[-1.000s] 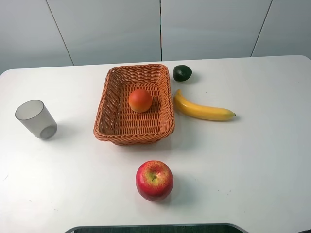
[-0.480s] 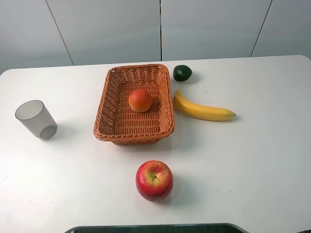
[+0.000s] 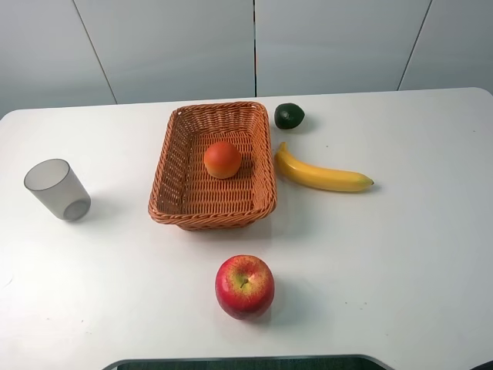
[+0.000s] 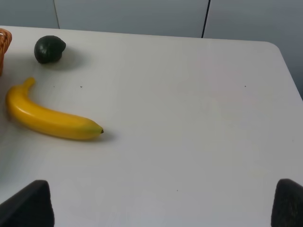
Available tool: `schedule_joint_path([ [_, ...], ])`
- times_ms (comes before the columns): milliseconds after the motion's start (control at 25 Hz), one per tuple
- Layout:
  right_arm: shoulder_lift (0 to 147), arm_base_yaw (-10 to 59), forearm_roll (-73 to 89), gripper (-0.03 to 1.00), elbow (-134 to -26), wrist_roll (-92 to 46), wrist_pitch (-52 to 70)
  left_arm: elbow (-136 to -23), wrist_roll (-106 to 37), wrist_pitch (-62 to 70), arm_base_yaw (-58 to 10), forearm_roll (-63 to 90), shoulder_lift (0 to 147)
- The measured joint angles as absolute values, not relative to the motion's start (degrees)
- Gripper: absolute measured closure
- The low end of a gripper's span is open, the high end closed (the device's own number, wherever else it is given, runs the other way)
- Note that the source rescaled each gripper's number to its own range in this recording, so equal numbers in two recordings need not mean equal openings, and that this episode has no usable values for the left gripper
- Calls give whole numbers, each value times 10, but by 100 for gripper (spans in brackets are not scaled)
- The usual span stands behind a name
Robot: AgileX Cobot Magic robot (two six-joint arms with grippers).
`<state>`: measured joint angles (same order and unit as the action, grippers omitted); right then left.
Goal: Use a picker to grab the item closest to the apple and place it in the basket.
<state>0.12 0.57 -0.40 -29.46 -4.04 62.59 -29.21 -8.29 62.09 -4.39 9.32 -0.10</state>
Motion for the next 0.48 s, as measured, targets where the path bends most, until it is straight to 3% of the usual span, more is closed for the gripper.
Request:
schedule_joint_path([
  [480,1,6,-4,-3,-295,-40,626,-292,-83,621,-44,93,-1],
])
